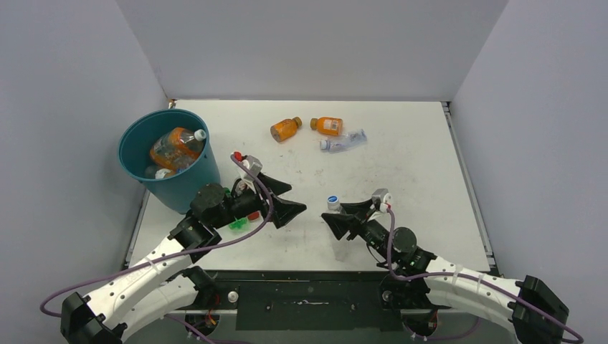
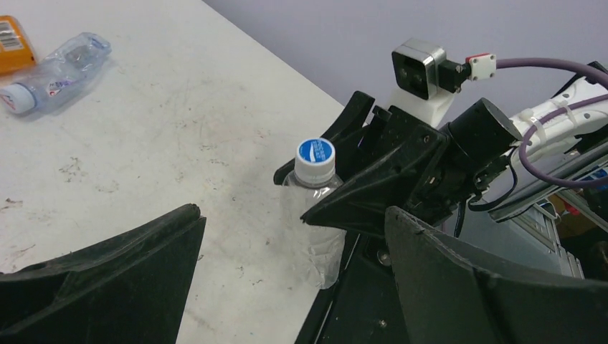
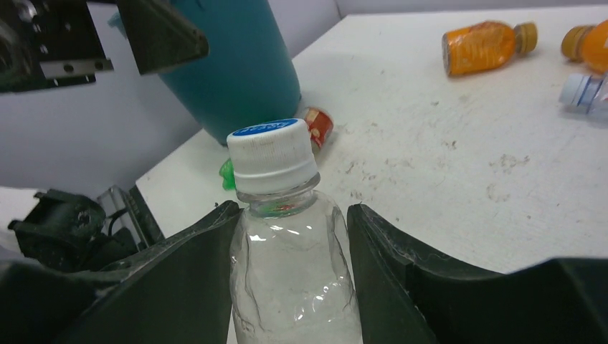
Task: Put the plastic bottles in the bin
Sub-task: Pick up the plastic bottle from the corner of the board.
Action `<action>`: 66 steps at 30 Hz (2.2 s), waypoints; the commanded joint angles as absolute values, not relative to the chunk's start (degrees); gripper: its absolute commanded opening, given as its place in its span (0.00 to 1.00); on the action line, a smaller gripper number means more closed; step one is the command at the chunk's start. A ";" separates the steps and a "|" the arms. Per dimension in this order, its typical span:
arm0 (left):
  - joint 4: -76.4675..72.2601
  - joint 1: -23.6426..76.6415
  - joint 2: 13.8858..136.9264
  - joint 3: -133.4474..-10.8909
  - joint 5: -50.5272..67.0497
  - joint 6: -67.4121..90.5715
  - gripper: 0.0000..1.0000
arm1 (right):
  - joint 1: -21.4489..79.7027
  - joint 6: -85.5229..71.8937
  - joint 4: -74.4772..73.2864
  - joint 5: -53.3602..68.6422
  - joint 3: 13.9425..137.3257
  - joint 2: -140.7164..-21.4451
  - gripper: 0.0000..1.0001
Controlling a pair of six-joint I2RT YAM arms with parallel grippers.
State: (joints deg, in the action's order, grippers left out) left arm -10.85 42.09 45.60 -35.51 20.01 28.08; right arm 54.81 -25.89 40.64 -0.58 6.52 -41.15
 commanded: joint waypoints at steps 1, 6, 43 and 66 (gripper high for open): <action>-20.56 41.44 44.03 -33.45 25.81 27.77 0.96 | 55.10 -24.83 54.82 -7.67 7.44 -40.96 0.42; -29.10 42.46 42.46 -28.78 28.60 27.79 0.96 | 55.01 -32.62 63.42 -10.39 9.51 -42.50 0.42; -33.76 44.50 43.62 -28.75 30.44 31.22 0.27 | 63.86 -36.15 42.41 -0.63 32.02 -52.38 0.90; -40.21 45.89 42.20 -32.45 23.80 42.05 0.25 | 80.67 -20.39 32.44 -14.72 32.51 -55.24 0.93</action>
State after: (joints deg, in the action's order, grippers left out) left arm -38.61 45.04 43.13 -29.61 24.01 41.45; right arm 79.81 -24.10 25.76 -6.81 28.97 -53.01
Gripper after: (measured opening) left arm 0.456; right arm 0.909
